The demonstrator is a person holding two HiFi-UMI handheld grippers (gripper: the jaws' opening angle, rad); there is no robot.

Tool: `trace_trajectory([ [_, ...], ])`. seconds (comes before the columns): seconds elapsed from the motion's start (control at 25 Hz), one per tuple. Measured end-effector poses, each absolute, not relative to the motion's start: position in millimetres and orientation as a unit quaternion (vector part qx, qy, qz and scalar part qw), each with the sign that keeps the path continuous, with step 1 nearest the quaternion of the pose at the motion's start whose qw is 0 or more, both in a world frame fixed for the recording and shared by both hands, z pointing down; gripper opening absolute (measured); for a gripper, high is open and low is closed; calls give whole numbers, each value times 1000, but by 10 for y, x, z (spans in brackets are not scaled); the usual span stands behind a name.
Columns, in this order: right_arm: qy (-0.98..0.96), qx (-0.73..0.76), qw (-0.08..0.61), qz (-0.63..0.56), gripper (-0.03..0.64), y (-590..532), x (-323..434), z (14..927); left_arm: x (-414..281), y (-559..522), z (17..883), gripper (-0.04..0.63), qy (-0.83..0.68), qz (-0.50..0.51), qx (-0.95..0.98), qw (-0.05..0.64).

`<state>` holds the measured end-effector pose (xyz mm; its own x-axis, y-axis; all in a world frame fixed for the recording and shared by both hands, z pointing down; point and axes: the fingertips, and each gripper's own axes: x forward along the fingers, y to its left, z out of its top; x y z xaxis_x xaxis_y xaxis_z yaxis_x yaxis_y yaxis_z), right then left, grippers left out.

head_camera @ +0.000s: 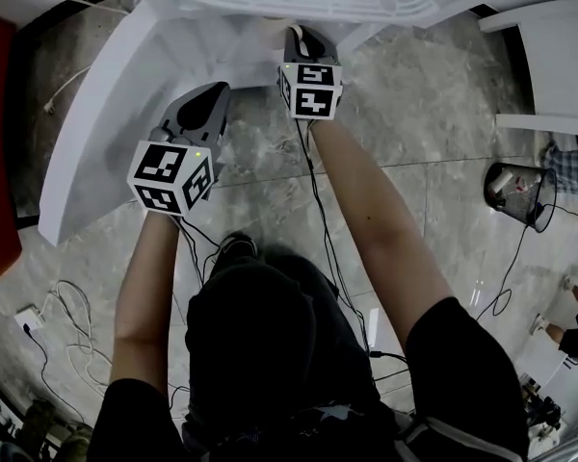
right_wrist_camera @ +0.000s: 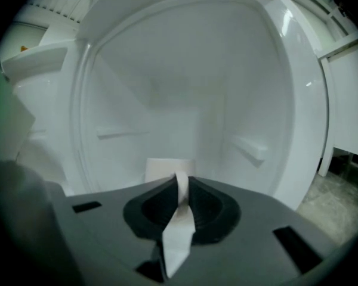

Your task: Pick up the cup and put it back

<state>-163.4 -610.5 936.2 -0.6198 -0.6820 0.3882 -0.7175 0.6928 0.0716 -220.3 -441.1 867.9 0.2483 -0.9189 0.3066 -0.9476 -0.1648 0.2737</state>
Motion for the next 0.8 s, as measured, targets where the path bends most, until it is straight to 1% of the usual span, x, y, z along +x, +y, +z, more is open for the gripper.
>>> trace_trajectory([
  [0.28, -901, 373, 217, 48, 32, -5994, -1612, 9429, -2180, -4276, 8689, 9, -617, 41, 758, 207],
  [0.56, -900, 371, 216, 69, 34, -5941, -1618, 9507, -2186, -4177, 8733, 9, -621, 44, 754, 212],
  [0.64, -899, 367, 228, 72, 36, -5947, -1612, 9551, -2177, -4160, 8740, 9, -620, 44, 754, 213],
  [0.68, -896, 364, 242, 74, 40, -5946, -1603, 9602, -2177, -4154, 8745, 9, -620, 44, 754, 213],
  [0.76, -889, 358, 274, 76, 107, -5933, -1578, 9722, -2192, -4151, 8756, 9, -620, 46, 753, 214],
  [0.8, -887, 357, 281, 76, 118, -5931, -1566, 9755, -2205, -4154, 8758, 9, -621, 46, 753, 214],
])
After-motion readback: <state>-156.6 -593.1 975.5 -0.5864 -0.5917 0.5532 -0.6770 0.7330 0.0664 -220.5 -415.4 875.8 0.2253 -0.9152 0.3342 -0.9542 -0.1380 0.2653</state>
